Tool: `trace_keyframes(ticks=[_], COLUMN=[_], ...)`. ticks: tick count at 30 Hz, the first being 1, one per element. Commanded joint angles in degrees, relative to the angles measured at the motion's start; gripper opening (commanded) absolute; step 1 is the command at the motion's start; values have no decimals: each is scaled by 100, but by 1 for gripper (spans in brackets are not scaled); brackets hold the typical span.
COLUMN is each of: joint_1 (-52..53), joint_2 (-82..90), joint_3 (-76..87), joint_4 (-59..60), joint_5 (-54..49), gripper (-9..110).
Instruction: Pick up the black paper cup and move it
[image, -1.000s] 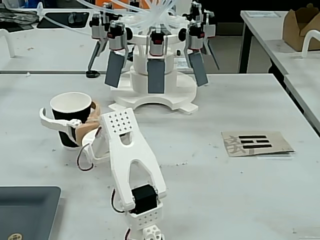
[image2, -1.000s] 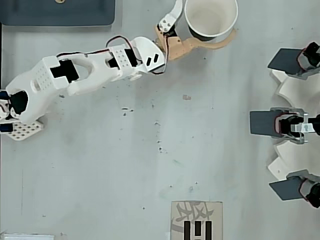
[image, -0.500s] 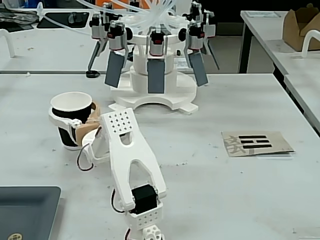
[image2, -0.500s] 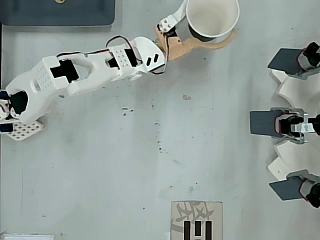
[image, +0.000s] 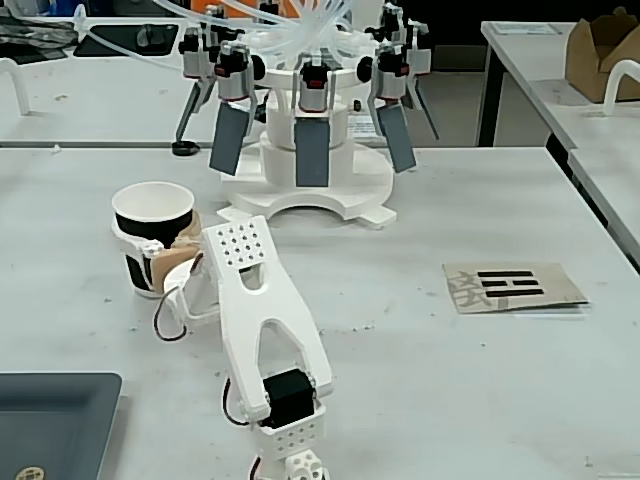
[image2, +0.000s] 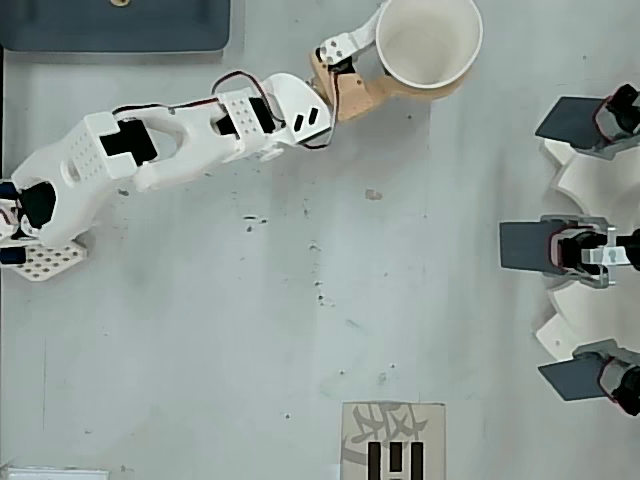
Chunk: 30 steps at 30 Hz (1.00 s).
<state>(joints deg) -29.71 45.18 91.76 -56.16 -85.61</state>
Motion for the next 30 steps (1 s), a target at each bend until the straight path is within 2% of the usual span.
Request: trace_keyframes(ticks=[1, 18, 30], joint_1=[0, 264, 650], joint_2=[598, 1714, 2909], joint_3=[0, 984, 2927], joint_4=[53, -105, -879], joint_5=[-26, -686, -835], gripper=[9, 8, 7])
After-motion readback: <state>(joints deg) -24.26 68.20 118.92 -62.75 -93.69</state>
